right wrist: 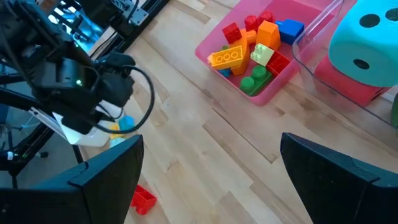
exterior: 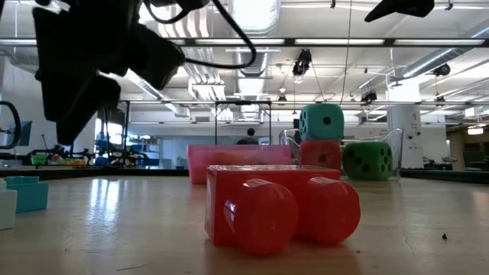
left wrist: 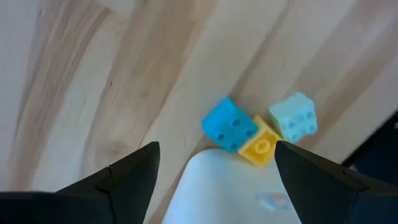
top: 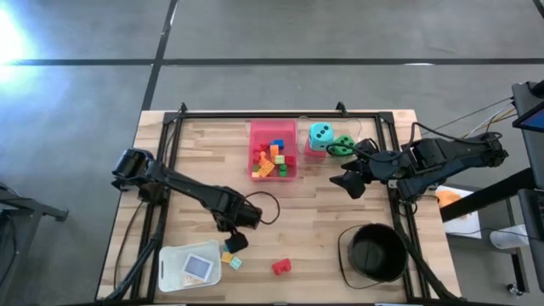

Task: Pick & Place Toys
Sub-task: Put the blue game piece into the red bin

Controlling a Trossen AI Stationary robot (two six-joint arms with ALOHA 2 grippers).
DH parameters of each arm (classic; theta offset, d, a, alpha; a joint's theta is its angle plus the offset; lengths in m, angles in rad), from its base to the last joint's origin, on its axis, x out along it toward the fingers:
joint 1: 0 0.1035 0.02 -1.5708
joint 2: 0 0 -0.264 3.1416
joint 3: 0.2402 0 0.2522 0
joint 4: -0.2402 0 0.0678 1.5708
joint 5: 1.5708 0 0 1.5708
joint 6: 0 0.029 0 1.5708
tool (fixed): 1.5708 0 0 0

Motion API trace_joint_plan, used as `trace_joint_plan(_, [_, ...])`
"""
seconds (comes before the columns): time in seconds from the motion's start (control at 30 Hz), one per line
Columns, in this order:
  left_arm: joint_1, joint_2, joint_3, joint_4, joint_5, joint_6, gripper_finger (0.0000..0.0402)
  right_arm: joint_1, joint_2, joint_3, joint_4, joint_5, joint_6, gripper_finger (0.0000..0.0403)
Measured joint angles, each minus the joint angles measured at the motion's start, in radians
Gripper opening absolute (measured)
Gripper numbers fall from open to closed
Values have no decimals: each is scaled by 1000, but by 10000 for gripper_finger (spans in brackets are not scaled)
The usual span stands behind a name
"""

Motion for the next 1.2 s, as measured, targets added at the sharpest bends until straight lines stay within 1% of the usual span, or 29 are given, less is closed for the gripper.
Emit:
trace_joint_plan(0.03, [0, 0, -8, 9, 4, -21, 324, 0, 0, 0, 0, 0, 2, 370])
trace_joint_plan(0.13, [0, 0, -32, 19, 57, -67, 324, 0, 0, 0, 0, 0, 0, 370])
trace_joint_plan(0.43, [5, 1, -94, 142, 89, -152, 324, 0, 0, 0, 0, 0, 1, 370])
trace_joint_plan(0.57, [13, 30, -84, 151, 116, -152, 324, 0, 0, 0, 0, 0, 2, 370])
trace_joint_plan(0.77, [12, 110, -52, 151, 175, -135, 324, 0, 0, 0, 3, 0, 2, 370])
trace_joint_plan(0.93, [13, 134, -39, 148, 186, -129, 324, 0, 0, 0, 3, 0, 2, 370])
trace_joint_plan(1.1, [13, 160, -45, 130, 244, -130, 324, 0, 0, 0, 6, 0, 0, 370])
trace_joint_plan(1.2, [12, 181, -45, 132, 246, -133, 324, 0, 0, 0, 6, 0, 2, 370])
